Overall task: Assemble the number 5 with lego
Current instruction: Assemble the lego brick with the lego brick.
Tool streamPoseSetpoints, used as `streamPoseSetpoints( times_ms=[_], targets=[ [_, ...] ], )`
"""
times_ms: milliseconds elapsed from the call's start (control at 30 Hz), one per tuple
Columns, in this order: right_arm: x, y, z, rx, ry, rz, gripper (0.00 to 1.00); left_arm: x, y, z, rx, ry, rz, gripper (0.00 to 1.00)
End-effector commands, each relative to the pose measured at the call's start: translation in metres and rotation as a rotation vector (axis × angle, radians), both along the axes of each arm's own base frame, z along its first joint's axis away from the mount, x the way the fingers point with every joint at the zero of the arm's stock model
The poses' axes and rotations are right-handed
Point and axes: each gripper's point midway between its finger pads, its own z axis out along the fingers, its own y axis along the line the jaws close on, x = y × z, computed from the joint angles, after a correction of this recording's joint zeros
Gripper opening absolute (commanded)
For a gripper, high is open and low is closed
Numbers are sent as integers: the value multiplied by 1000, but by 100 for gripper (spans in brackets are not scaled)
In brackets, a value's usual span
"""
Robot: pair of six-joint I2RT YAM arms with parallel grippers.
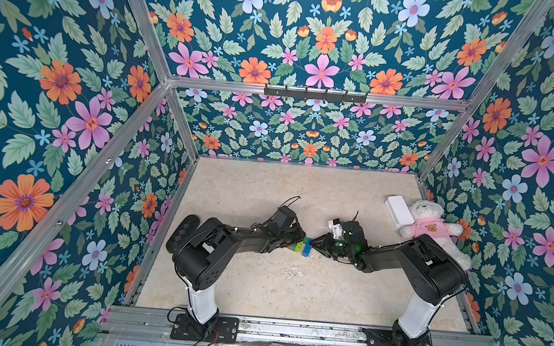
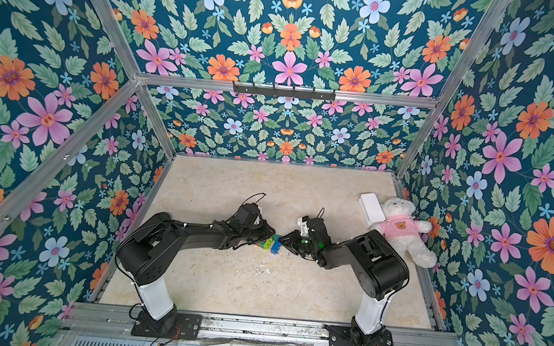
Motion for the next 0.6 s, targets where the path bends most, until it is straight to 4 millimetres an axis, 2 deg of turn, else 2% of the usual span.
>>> streamPoseSetpoints(
  times_ms=[0,233,333,567],
  targets=[
    [1,0,-5,-33,-20,16,23,-21,0,-16,27,85,-63,21],
    [-2,0,-7,-35,-11,27,23,-21,2,-16,32,84,-62,21],
    [-3,0,-6,-36,-10,29,27,-21,3,-15,35,82,-58,22],
    [-3,-2,0,-45,-16,28,33,-15,7,-7,41,66,-40,29]
  ],
)
